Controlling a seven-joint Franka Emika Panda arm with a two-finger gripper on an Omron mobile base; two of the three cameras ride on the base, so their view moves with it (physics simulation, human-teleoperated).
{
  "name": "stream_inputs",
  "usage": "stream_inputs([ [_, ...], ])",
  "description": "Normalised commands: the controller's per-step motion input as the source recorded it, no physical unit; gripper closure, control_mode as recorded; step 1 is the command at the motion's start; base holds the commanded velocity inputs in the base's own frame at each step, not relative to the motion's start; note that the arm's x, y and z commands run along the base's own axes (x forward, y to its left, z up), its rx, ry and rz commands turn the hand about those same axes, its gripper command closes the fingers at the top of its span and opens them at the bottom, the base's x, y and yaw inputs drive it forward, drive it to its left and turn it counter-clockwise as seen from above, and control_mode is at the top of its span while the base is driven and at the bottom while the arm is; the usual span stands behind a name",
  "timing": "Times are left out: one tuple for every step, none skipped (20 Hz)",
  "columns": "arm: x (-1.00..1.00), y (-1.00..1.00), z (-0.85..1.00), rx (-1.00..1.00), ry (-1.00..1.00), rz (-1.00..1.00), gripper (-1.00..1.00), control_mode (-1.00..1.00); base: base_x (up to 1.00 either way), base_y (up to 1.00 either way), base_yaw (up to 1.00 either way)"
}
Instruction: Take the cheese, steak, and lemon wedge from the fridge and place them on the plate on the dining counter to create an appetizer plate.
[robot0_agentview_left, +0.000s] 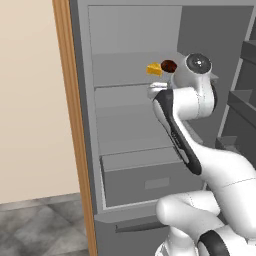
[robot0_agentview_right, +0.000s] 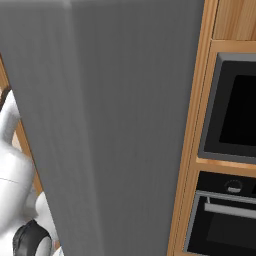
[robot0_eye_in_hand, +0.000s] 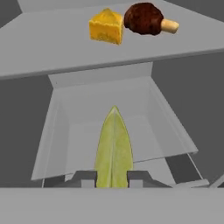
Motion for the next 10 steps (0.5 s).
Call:
stream_inputs([
  [-0.86,-0.16,0.07,0.00,-0.02,0.00,1.00,-1.00,0.00,0.00,0.00],
  [-0.80,-0.16,0.04,0.00,-0.01,0.00,1.00,-1.00,0.00,0.00,0.00],
  [-0.74,-0.14,0.01,0.00,-0.01,0.00,1.00,-1.00,0.00,0.00,0.00],
  [-0.70,-0.11,0.00,0.00,-0.01,0.00,1.00,-1.00,0.00,0.00,0.00],
  [-0.67,-0.11,0.00,0.00,-0.01,0.01,1.00,-1.00,0.00,0.00,0.00],
  [0.00,0.00,0.00,0.00,0.00,0.00,1.00,1.00,-0.71,-0.11,0.01],
  [0.00,0.00,0.00,0.00,0.00,0.00,1.00,1.00,-0.69,-0.06,0.03],
  [0.00,0.00,0.00,0.00,0.00,0.00,1.00,1.00,-0.69,-0.05,0.04],
  [0.00,0.00,0.00,0.00,0.00,0.00,1.00,1.00,-0.66,0.00,0.05],
  [0.00,0.00,0.00,0.00,0.00,0.00,1.00,1.00,-0.69,0.00,0.12],
])
